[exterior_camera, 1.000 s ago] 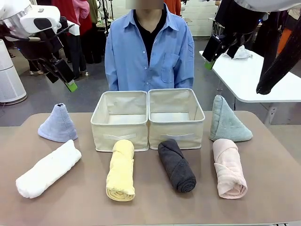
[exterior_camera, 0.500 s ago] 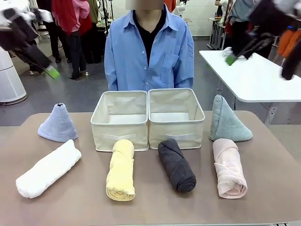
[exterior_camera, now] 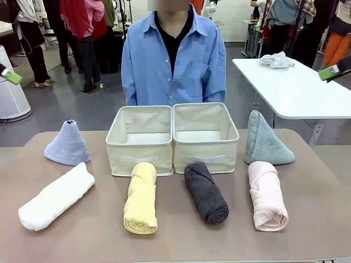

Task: Sort the towels based on their folding style.
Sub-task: Pick up one triangle-folded towel and place it in the left Fabric basket.

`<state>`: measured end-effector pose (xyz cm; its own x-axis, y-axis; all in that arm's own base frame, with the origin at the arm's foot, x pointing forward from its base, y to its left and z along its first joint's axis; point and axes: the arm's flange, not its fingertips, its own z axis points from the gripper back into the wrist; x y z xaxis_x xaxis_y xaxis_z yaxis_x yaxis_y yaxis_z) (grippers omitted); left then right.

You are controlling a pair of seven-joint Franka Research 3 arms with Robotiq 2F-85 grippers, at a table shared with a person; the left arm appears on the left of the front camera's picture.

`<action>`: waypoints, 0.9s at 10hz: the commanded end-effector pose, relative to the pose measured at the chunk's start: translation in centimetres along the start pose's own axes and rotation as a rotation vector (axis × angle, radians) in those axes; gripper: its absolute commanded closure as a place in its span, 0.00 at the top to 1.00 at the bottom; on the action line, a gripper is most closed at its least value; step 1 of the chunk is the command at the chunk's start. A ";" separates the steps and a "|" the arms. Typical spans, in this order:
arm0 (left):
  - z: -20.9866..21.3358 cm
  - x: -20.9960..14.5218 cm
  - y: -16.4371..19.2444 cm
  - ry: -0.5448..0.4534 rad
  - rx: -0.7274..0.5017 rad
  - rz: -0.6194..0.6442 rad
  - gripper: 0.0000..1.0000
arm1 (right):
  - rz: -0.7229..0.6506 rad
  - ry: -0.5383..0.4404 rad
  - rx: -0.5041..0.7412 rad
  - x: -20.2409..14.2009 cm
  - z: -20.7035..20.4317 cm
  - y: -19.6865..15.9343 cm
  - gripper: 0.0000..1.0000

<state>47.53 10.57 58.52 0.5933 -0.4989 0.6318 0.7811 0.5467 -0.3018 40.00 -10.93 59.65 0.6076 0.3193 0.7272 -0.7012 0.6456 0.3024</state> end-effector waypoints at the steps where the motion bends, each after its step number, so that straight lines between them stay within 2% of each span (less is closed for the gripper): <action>1: 1.4 -0.1 2.3 -0.062 -0.032 0.093 1.00 | -0.141 0.036 -0.163 0.7 -0.5 -0.3 1.00; 2: 0.0 0.0 0.0 0.000 0.000 0.000 1.00 | 0.000 0.000 0.000 0.0 0.0 0.0 1.00; 3: 0.0 0.0 0.0 0.000 0.000 0.000 1.00 | 0.000 0.000 0.000 0.0 0.0 0.0 1.00; 4: 1.0 -1.5 1.8 -0.014 -0.014 0.053 1.00 | -0.041 0.009 -0.052 -0.2 0.5 -0.5 1.00; 5: 1.2 -2.6 1.7 -0.006 -0.064 -0.040 1.00 | 0.079 0.087 0.135 -1.0 1.4 -0.4 1.00; 7: 2.4 -4.6 1.8 -0.004 -0.096 -0.201 1.00 | 0.156 0.095 0.213 -2.1 2.9 -1.7 1.00; 9: 3.0 -5.2 2.0 -0.031 -0.101 -0.259 1.00 | 0.159 0.059 0.254 -2.3 3.2 -3.2 1.00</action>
<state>45.22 16.02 57.03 0.3986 -0.5911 0.7012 0.9081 0.3612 -0.2118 37.98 -14.92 59.00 0.5087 0.4643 0.7250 -0.8479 0.4159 0.3286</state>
